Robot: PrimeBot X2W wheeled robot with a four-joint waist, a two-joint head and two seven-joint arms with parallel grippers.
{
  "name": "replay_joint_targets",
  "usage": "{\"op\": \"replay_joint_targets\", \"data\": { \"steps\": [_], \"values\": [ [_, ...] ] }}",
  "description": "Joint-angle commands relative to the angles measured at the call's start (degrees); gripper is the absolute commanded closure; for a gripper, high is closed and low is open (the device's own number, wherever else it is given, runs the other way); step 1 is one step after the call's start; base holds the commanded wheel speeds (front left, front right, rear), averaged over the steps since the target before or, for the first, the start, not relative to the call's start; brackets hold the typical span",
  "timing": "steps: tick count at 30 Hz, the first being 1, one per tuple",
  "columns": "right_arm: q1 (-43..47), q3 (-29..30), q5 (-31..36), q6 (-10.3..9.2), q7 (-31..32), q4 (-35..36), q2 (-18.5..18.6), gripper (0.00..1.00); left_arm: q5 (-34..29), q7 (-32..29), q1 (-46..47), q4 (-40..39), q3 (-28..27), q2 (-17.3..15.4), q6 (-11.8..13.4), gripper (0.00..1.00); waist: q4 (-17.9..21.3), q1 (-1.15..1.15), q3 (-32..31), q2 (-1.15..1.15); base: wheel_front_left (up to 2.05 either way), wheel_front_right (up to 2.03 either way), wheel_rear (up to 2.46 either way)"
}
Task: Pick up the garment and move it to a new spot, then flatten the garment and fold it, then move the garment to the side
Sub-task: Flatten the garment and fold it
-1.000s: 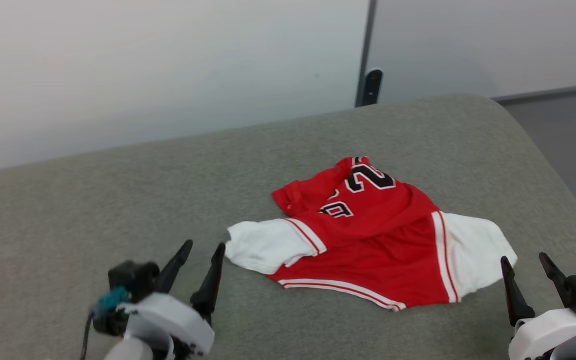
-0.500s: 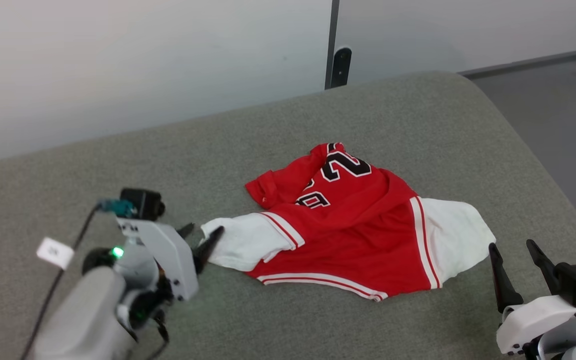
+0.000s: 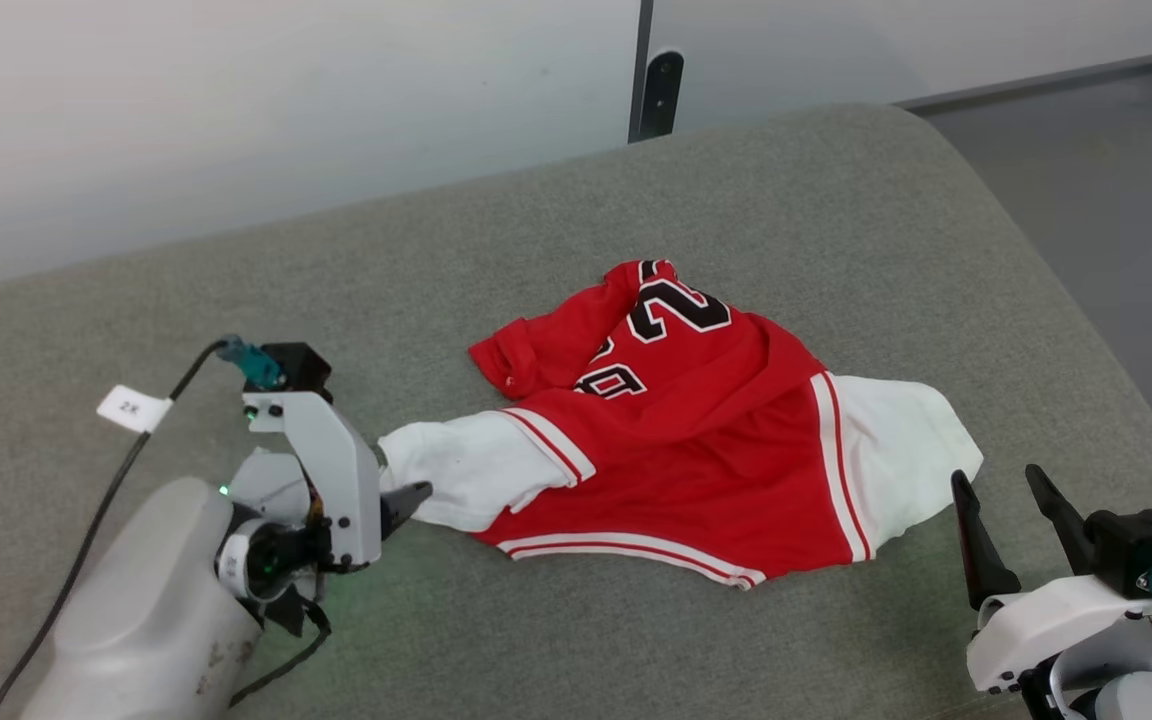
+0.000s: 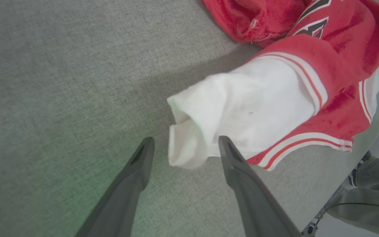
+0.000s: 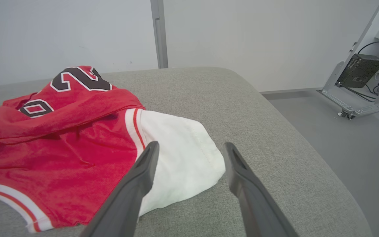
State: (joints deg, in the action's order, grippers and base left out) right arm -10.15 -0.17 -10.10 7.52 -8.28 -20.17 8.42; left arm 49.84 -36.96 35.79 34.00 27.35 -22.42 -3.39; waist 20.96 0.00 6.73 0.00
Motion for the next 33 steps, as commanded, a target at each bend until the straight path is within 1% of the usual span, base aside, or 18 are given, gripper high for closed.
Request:
{"op": "replay_joint_targets", "data": {
  "steps": [1,4,7,9,10,11,12,13,14,16,17,18,19,21,28,33],
  "values": [
    [-0.89,-0.14,-0.49,-0.06,-0.24,-0.17,-0.20,0.00,-0.08,-1.20,0.65,0.39,0.35,-0.33,0.31,0.00,0.30,0.00,0.59,0.00,0.00,0.00,0.00],
    [-1.24,-0.44,-0.66,-0.06,-0.44,-0.26,-0.28,0.00,0.82,-3.78,1.36,1.27,0.87,-0.18,-0.13,0.00,0.44,0.00,1.33,0.00,0.00,0.00,0.00],
    [-1.78,-0.72,-0.94,-0.06,-0.35,-0.38,-0.33,0.00,0.05,-5.42,2.55,2.88,1.65,-0.50,0.30,0.00,0.45,0.00,2.00,0.00,0.00,0.00,0.00],
    [-2.16,-0.82,-1.15,-0.06,-0.10,-0.44,-0.40,0.00,0.68,-6.31,3.34,3.85,1.61,0.08,0.41,0.00,0.40,0.00,2.23,0.00,0.00,0.00,0.00],
    [-2.18,-0.93,-1.11,-0.06,-0.07,-0.41,-0.40,0.00,1.02,-6.93,3.79,4.44,1.52,0.35,0.54,0.04,0.38,0.00,2.30,0.00,0.00,0.00,0.00],
    [-2.16,-0.95,-1.08,-0.06,0.03,-0.42,-0.38,0.00,0.99,-7.52,4.15,4.93,1.83,0.48,0.30,0.11,0.35,0.00,2.34,0.00,0.00,0.00,0.00],
    [-2.16,-0.93,-1.13,-0.06,0.17,-0.44,-0.39,0.00,0.84,-8.28,4.46,5.40,2.24,0.57,0.16,0.15,0.30,0.00,2.40,0.00,0.00,0.00,0.00],
    [-2.21,-1.02,-1.19,-0.06,0.48,-0.51,-0.44,0.00,0.91,-9.05,4.69,5.85,2.53,0.70,0.10,0.34,0.25,0.00,2.44,0.00,0.00,0.00,0.00],
    [-2.31,-1.19,-1.31,-0.06,0.74,-0.58,-0.43,0.00,1.11,-9.60,4.94,6.23,2.76,0.92,-0.03,0.45,0.18,0.00,2.48,0.00,0.00,0.00,0.00],
    [-2.57,-1.14,-1.50,-0.06,1.18,-0.48,-0.31,0.00,1.34,-11.11,5.55,7.15,3.29,1.36,-0.04,0.56,-0.11,0.00,2.65,0.00,0.00,0.00,0.00],
    [-2.64,-1.26,-1.46,-0.06,1.62,-0.48,-0.29,0.00,1.16,-11.39,5.88,7.52,3.48,1.52,-0.13,0.69,-0.26,0.00,2.74,0.00,0.00,0.00,0.00],
    [-2.78,-1.29,-1.56,-0.06,1.87,-0.48,-0.33,0.00,0.99,-11.30,6.30,8.09,3.59,1.73,0.05,0.89,-0.43,0.00,2.86,0.00,0.00,0.00,0.00],
    [-2.98,-1.36,-1.67,-0.06,2.28,-0.44,-0.31,0.00,0.67,-11.51,6.76,8.65,3.89,1.99,0.08,1.00,-0.57,0.00,2.97,0.00,0.00,0.00,0.00],
    [-3.23,-1.56,-1.82,-0.06,3.02,-0.38,-0.26,0.00,0.95,-11.90,7.81,9.69,3.95,2.76,0.31,1.00,-0.83,0.00,3.17,0.00,0.00,0.00,0.00],
    [-3.60,-2.50,-2.72,-0.06,6.02,0.31,-0.47,0.00,0.22,-12.83,11.62,12.32,4.92,3.01,-0.84,1.00,-1.13,0.00,3.85,0.00,0.00,0.00,0.00],
    [-3.41,-2.26,-3.06,-0.06,6.83,1.02,-0.26,0.00,0.35,-13.28,13.06,13.07,5.52,3.45,-1.65,1.00,-1.47,0.00,4.03,0.00,0.00,0.00,0.00]
  ]
}}
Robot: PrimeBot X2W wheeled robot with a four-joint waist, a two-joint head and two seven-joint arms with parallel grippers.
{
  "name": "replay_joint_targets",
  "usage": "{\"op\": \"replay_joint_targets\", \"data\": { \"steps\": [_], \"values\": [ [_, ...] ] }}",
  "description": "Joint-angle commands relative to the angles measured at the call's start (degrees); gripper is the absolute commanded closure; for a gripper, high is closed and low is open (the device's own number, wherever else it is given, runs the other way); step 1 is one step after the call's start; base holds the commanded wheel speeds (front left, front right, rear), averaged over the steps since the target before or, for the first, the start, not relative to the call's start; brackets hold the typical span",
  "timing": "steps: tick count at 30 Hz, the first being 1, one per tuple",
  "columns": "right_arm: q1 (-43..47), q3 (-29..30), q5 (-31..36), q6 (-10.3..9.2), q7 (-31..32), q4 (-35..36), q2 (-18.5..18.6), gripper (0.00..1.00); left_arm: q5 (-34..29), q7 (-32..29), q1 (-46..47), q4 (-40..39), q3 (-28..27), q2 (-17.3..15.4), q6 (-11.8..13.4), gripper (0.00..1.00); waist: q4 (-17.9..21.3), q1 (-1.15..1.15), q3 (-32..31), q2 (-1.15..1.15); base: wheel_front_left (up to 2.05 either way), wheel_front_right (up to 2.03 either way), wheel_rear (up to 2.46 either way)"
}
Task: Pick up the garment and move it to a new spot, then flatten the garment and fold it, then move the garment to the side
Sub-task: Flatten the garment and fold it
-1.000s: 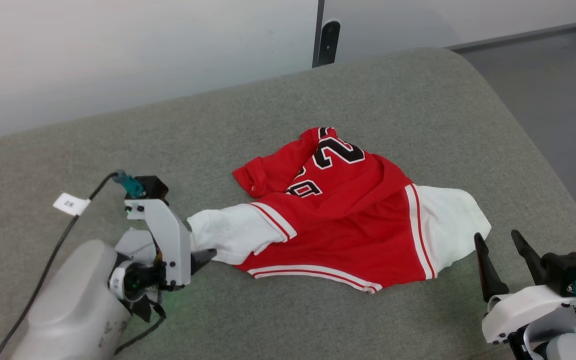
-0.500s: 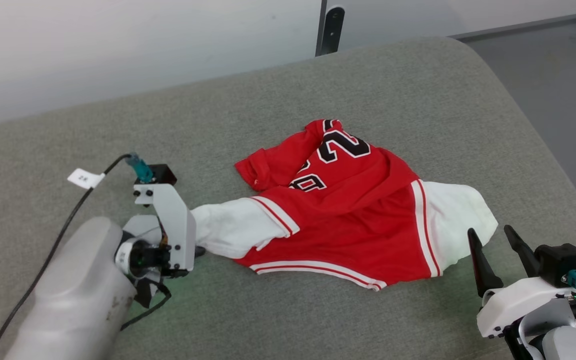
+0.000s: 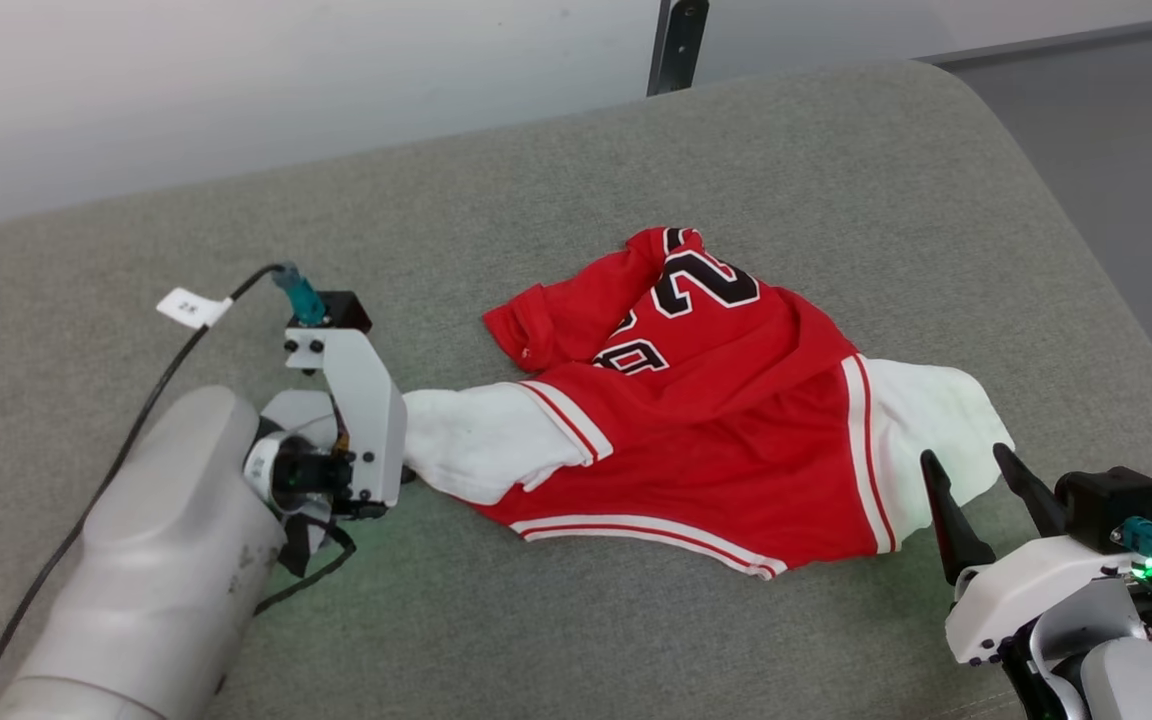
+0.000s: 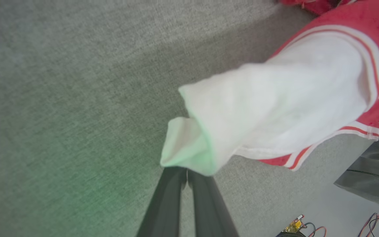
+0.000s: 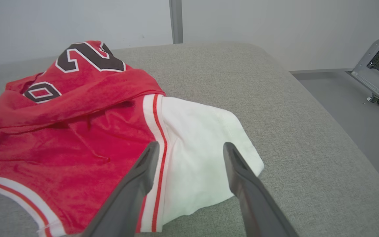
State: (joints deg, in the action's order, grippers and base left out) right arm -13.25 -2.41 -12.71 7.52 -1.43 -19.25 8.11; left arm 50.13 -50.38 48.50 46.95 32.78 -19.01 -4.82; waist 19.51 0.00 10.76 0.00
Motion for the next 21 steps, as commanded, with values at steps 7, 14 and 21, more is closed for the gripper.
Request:
{"op": "replay_joint_targets", "data": {
  "steps": [7,14,21],
  "values": [
    [0.32,0.44,-0.15,-0.06,0.67,0.62,-0.28,0.00,0.12,-3.35,1.94,-0.32,1.28,-0.49,-0.35,1.00,-0.66,0.00,-0.07,0.00,0.00,0.00,0.00],
    [1.08,0.97,-0.04,-0.06,0.87,0.98,-0.26,0.00,2.05,-7.21,2.41,-4.13,0.28,-1.54,0.85,1.00,-1.39,0.00,-0.43,0.00,0.00,0.00,0.00],
    [1.39,1.12,0.11,-0.06,1.24,1.07,-0.63,0.00,2.10,-10.80,2.59,-10.30,0.91,-2.47,3.08,0.53,-2.03,0.00,-0.58,0.00,0.00,0.00,0.00]
  ]
}}
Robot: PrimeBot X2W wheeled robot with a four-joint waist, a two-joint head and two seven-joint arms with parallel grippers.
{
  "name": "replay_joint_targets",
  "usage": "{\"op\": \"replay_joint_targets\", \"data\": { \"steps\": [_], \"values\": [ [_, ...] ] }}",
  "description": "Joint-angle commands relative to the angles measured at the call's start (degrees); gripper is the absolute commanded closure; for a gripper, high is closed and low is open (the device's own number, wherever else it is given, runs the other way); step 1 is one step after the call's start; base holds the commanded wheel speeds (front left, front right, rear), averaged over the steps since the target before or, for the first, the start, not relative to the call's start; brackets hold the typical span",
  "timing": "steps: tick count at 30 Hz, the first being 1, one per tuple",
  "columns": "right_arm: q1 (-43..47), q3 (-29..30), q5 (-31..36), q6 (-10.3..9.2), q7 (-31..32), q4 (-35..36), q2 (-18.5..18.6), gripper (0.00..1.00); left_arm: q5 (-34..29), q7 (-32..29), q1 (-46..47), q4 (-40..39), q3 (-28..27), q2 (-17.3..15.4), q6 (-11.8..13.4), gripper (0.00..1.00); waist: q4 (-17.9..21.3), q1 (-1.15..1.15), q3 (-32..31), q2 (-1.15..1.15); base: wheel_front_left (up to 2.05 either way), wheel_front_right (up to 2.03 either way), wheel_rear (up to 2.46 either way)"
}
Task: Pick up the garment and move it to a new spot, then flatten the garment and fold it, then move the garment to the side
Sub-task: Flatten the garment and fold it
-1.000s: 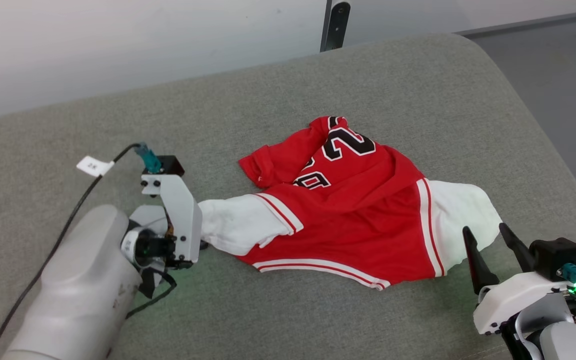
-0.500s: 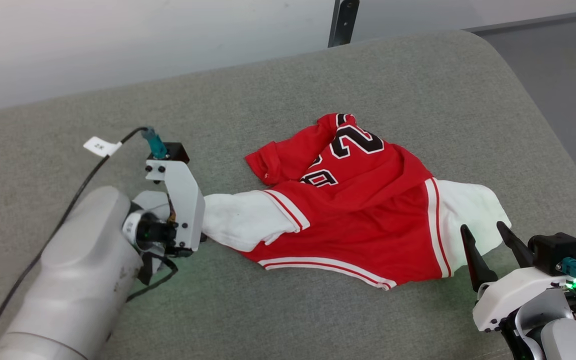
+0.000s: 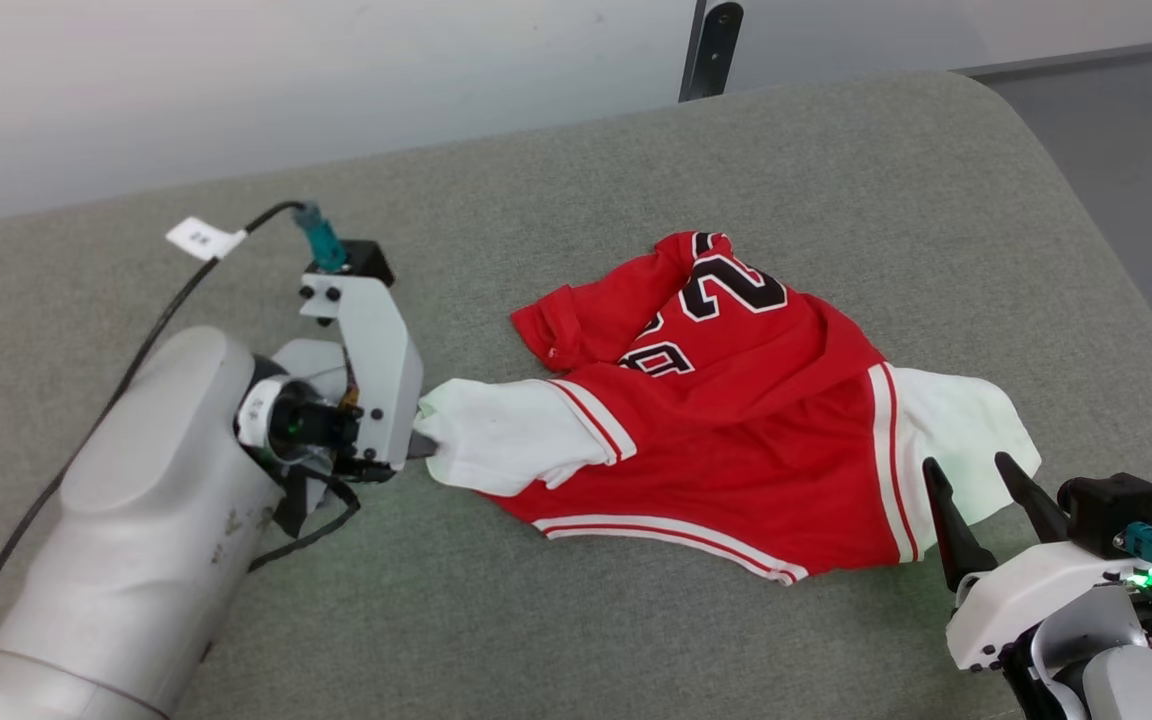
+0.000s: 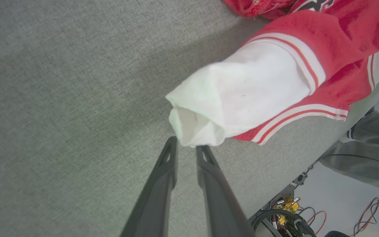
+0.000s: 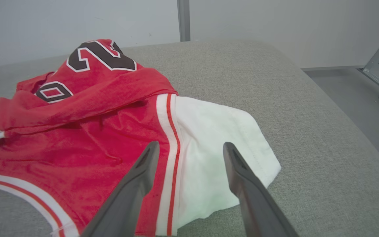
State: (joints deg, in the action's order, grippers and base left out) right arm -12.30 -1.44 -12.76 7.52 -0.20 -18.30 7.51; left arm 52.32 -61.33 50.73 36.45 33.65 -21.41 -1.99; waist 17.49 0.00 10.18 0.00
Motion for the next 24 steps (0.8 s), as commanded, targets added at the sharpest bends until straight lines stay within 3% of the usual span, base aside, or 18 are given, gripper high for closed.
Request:
{"op": "replay_joint_targets", "data": {
  "steps": [1,3,8,10,20,24],
  "values": [
    [0.47,0.11,0.19,-0.06,0.05,0.16,-0.08,0.00,-0.13,-0.38,0.25,-0.79,0.14,-0.30,0.56,0.50,-0.05,0.00,-0.04,0.00,0.00,0.00,0.00],
    [0.53,0.04,0.17,-0.06,0.06,0.19,-0.11,0.00,0.39,-0.76,0.00,-2.91,-0.05,-0.16,0.89,0.31,-0.07,0.00,-0.09,0.00,0.00,0.00,0.00],
    [0.52,-0.24,-0.20,-0.06,0.14,0.11,-0.39,0.00,-0.08,-0.47,-1.14,-6.14,0.27,-0.40,1.58,0.25,0.14,0.00,0.16,0.00,0.00,0.00,0.00],
    [0.23,-0.50,-0.35,-0.06,0.14,0.09,-0.49,0.00,-0.01,-0.50,-1.65,-6.18,0.47,-0.27,1.88,0.31,0.43,0.00,0.47,0.00,0.00,0.00,0.00],
    [-1.18,-1.16,-1.23,-0.06,-0.35,-0.05,-0.69,0.00,-2.70,5.06,-0.44,-0.60,2.47,-0.52,-2.63,0.27,2.65,0.00,3.11,0.00,0.00,0.00,0.00],
    [-1.67,-1.09,-1.41,-0.06,-0.12,-0.27,-0.81,0.00,-3.95,4.35,0.59,3.39,4.54,-0.05,-3.53,0.48,3.00,0.00,3.68,0.00,0.00,0.00,0.00]
  ]
}}
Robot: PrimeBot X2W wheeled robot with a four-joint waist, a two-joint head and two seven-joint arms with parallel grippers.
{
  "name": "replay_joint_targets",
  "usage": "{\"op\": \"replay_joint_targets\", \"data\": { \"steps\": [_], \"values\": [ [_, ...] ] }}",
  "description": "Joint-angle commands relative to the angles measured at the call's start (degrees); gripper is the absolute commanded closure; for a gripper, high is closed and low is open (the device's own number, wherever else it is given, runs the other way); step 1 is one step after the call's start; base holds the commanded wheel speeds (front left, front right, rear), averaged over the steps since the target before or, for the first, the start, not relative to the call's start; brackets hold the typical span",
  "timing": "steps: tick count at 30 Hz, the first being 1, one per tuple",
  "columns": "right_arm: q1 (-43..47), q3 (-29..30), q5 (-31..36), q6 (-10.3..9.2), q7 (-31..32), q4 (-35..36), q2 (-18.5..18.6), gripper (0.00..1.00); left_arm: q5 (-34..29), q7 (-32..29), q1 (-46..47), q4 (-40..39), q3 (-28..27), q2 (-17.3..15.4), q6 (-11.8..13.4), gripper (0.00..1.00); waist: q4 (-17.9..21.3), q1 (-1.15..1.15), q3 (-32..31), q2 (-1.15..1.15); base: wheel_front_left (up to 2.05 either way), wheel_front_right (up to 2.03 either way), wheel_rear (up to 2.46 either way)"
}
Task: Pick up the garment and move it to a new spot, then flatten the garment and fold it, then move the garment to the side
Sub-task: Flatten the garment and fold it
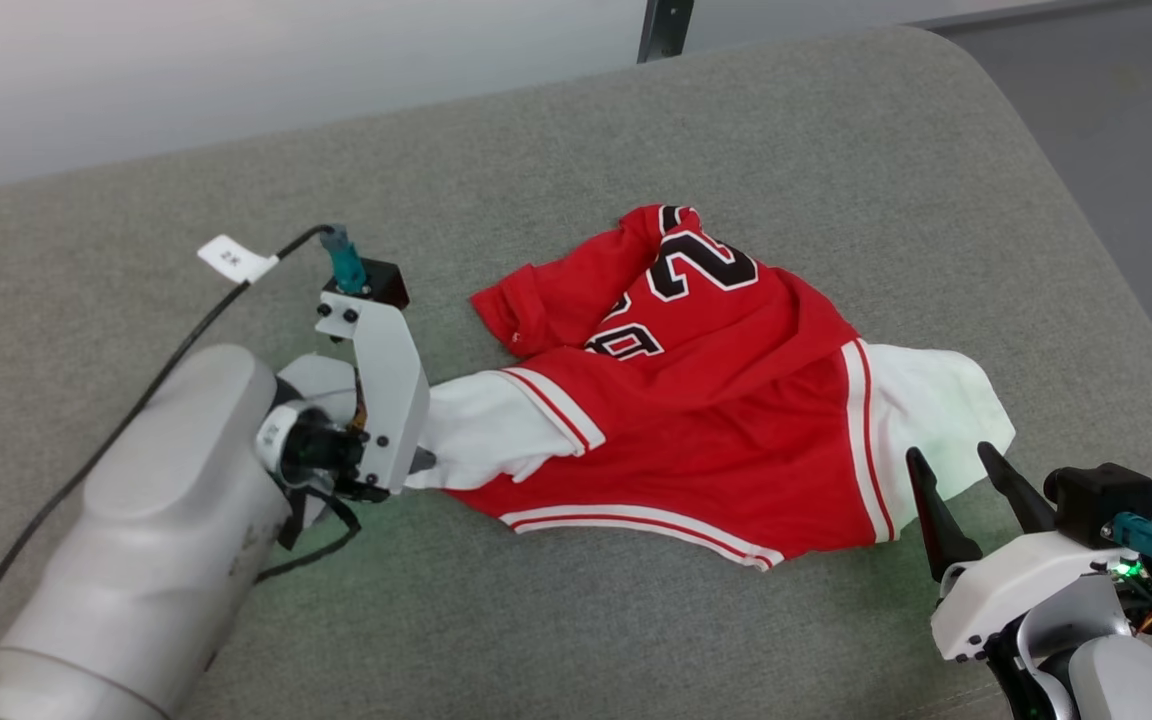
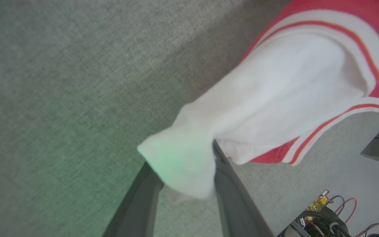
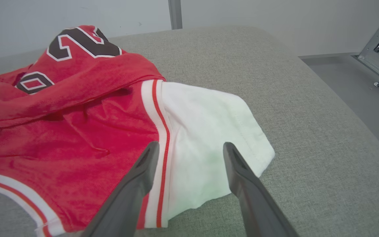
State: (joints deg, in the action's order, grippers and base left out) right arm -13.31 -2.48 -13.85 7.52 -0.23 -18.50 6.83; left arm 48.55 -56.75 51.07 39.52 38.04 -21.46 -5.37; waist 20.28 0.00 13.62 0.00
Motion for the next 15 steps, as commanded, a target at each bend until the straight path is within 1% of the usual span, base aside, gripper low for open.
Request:
{"op": "replay_joint_targets", "data": {
  "steps": [1,2,3,8,15],
  "values": [
    [-0.72,-0.09,-0.33,-0.06,0.03,-0.10,-0.17,0.00,0.07,-0.25,0.21,1.48,0.24,0.46,-0.29,0.51,0.26,0.00,0.31,0.00,0.00,0.00,0.00],
    [-0.83,-0.07,-0.34,-0.06,0.11,-0.11,-0.20,0.00,-0.02,-0.25,0.47,2.30,0.52,0.82,-0.37,0.59,0.26,0.00,0.38,0.00,0.00,0.00,0.00],
    [-1.00,-0.10,-0.37,-0.06,0.17,-0.10,-0.22,0.00,-0.50,0.03,0.85,3.16,0.93,0.97,-0.56,1.00,0.26,0.00,0.43,0.00,0.00,0.00,0.00],
    [-1.51,-0.75,-0.40,-0.06,0.38,-0.12,-0.32,0.00,-0.89,1.87,2.16,5.30,1.94,1.49,-1.22,1.00,0.20,0.00,0.56,0.00,0.00,0.00,0.00],
    [-2.74,-2.37,-0.51,-0.06,4.07,-0.09,1.89,0.00,-0.42,2.94,4.69,7.09,3.21,1.18,-1.99,1.00,-0.56,0.00,0.47,0.00,0.00,0.00,0.00]
  ]
}}
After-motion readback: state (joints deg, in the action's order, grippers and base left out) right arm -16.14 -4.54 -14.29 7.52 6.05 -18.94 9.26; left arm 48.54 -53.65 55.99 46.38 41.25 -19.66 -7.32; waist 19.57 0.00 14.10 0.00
